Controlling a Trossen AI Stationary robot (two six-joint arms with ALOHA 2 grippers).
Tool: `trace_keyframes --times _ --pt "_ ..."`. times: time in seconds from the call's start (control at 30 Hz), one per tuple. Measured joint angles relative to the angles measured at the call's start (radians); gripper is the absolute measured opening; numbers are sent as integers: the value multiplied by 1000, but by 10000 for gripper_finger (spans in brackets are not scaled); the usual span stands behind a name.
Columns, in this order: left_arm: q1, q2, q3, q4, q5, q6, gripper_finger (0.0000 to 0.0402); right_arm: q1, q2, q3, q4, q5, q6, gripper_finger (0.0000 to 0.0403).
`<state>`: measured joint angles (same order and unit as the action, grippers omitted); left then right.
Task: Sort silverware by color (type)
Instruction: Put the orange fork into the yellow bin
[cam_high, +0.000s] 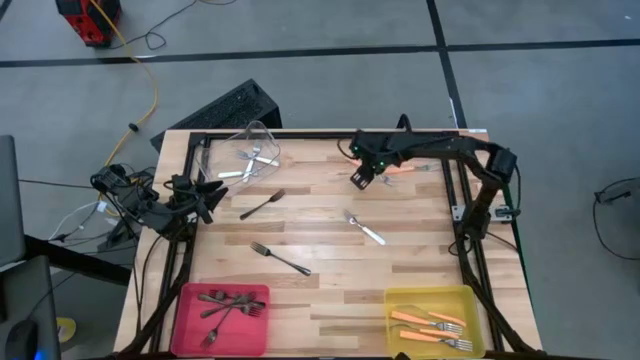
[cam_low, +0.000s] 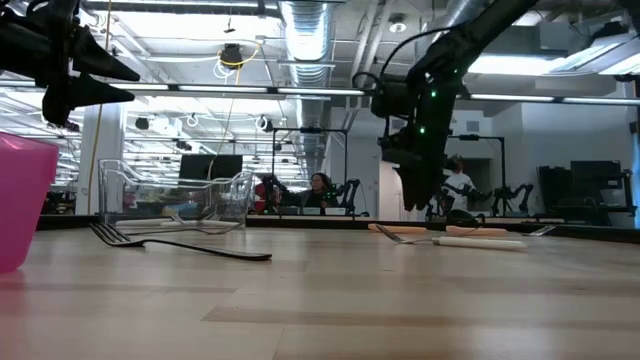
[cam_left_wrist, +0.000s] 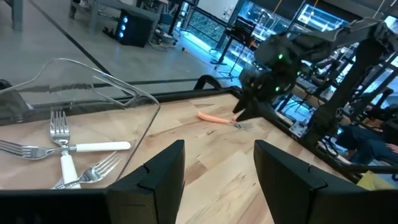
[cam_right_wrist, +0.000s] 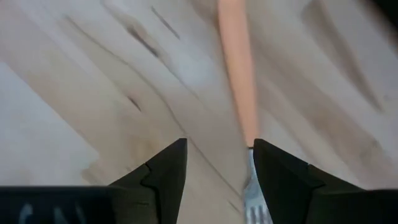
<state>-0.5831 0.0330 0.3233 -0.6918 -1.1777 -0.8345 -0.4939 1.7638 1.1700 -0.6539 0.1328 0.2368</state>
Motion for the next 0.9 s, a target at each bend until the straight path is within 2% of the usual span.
trace_keyframes --times 0.23,0.4,0.47,0.6,0.67,0.7,0.77,0.83,0.9 --pt "0 0 0 0 -15 0 178 85 59 5 87 -71 26 208" --pt "0 0 0 0 -20 0 178 194 57 64 154 -44 54 207" --pt "0 0 0 0 -24 0 178 244 57 87 238 -37 25 207" --pt "0 0 0 0 -36 0 178 342 85 96 526 -22 -79 207" --pt "0 0 0 0 -36 -9 178 376 95 91 603 -31 -103 207" --pt "0 0 0 0 -36 -12 178 392 111 92 650 -20 -112 207" --pt "0 0 0 0 -35 -13 178 424 139 112 708 86 -130 207" --pt "0 0 0 1 -37 -15 178 441 141 118 621 229 -133 207" --pt "0 0 0 0 -42 -15 178 441 151 144 590 273 -122 207"
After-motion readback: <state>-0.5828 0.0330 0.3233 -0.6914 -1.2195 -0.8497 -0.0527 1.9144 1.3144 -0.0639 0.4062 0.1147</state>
